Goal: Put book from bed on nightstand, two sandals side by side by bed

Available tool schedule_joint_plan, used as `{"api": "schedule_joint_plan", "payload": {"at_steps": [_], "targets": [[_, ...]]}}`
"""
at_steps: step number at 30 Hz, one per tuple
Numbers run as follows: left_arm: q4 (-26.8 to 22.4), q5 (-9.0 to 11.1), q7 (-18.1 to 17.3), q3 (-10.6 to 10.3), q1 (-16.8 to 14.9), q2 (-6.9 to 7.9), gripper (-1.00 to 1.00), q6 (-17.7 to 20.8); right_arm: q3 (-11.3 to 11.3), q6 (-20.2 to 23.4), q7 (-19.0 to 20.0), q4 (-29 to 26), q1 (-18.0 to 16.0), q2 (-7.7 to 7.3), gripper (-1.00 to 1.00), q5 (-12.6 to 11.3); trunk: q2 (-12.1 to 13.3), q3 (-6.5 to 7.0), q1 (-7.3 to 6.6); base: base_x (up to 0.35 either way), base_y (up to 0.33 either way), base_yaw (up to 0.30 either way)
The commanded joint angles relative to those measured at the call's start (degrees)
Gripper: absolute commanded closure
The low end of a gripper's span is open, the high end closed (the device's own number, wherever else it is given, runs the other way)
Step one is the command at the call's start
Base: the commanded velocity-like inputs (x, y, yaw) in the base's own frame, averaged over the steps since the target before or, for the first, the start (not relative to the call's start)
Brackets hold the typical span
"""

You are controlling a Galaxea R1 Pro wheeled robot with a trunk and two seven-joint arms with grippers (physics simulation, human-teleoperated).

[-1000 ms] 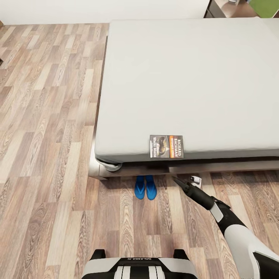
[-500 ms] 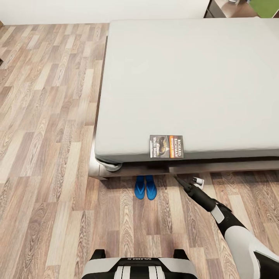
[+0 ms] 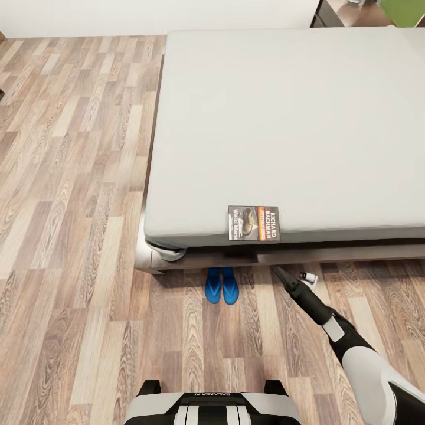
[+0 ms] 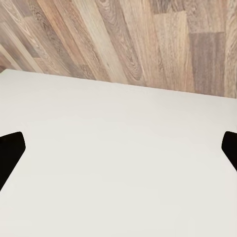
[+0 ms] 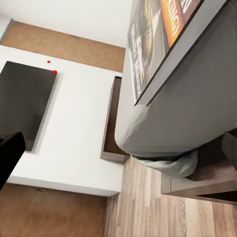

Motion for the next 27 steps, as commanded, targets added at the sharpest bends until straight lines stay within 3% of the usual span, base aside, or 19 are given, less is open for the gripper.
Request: {"api": "schedule_joint_plan", "payload": {"at_steps": [1, 20, 27], "targets": [[0.1, 0.5, 0.1, -0.5, 0.0, -0.01, -1.00, -0.2, -0.3, 0.6, 0.2, 0.1, 0.0, 0.05, -1.00, 0.0, 0.0, -0.02, 0.00, 0.000, 0.000, 0.000], [0.1, 0.4, 0.1, -0.5, 0.0, -0.09, -1.00, -0.1, -1.1, -2.4, 0.5, 0.6, 0.0, -0.14, -1.00, -0.2, 0.0, -0.02, 0.00, 0.000, 0.000, 0.000], [0.1, 0.4, 0.1, -0.5, 0.0, -0.09, -1.00, -0.1, -2.5, -2.8, 1.4, 0.6, 0.0, -0.40, -1.00, -1.4, 0.0, -0.02, 0.00, 0.000, 0.000, 0.000]]}}
